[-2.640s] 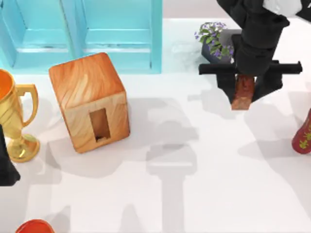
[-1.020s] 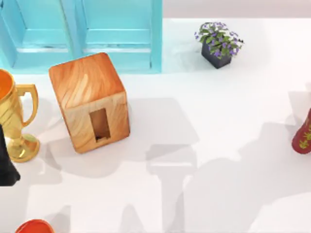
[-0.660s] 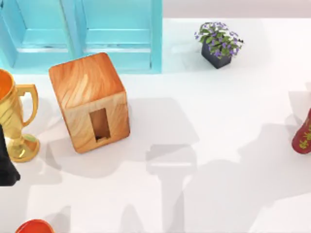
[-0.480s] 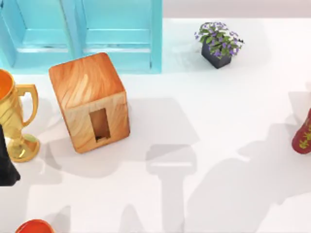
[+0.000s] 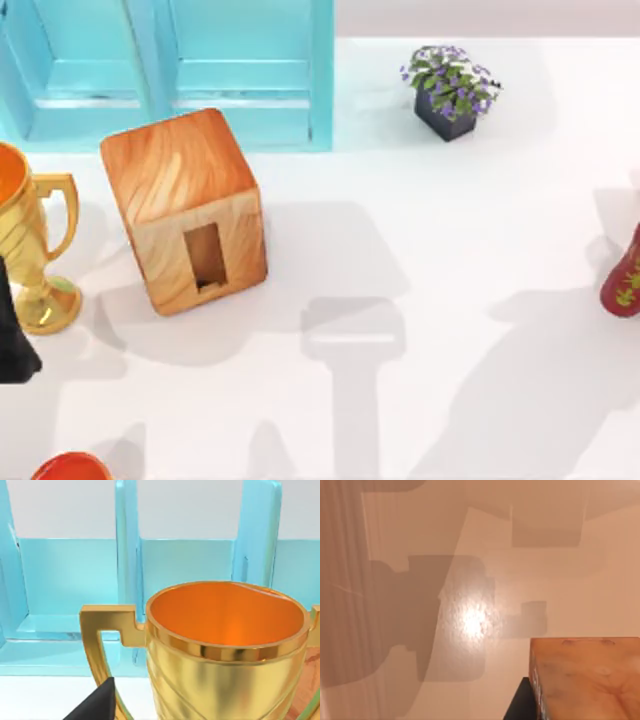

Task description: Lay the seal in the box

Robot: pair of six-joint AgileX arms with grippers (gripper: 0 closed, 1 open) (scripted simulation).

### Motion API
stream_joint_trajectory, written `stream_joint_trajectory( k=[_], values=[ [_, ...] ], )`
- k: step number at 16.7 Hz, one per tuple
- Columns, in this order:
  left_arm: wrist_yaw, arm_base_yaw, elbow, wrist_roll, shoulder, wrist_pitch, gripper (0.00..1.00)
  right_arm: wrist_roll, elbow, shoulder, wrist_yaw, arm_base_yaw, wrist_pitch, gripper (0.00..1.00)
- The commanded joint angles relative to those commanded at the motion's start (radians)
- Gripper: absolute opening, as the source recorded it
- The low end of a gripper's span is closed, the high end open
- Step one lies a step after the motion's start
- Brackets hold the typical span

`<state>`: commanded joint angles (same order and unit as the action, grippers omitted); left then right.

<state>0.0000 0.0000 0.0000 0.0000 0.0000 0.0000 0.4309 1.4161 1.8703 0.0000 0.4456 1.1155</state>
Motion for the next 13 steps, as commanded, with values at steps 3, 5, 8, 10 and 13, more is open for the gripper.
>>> stream_joint_trajectory(
  k=[3,5,8,10,13],
  values=[
    [0.000,0.000,0.000,0.000,0.000,0.000,1.00,0.000,0.000,0.000,0.000,0.000,0.000,0.15],
    [0.000,0.000,0.000,0.000,0.000,0.000,1.00,0.000,0.000,0.000,0.000,0.000,0.000,0.30],
    [0.000,0.000,0.000,0.000,0.000,0.000,1.00,0.000,0.000,0.000,0.000,0.000,0.000,0.53],
    [0.000,0.000,0.000,0.000,0.000,0.000,1.00,0.000,0.000,0.000,0.000,0.000,0.000,0.68],
    [0.000,0.000,0.000,0.000,0.000,0.000,1.00,0.000,0.000,0.000,0.000,0.000,0.000,0.90]
  ],
)
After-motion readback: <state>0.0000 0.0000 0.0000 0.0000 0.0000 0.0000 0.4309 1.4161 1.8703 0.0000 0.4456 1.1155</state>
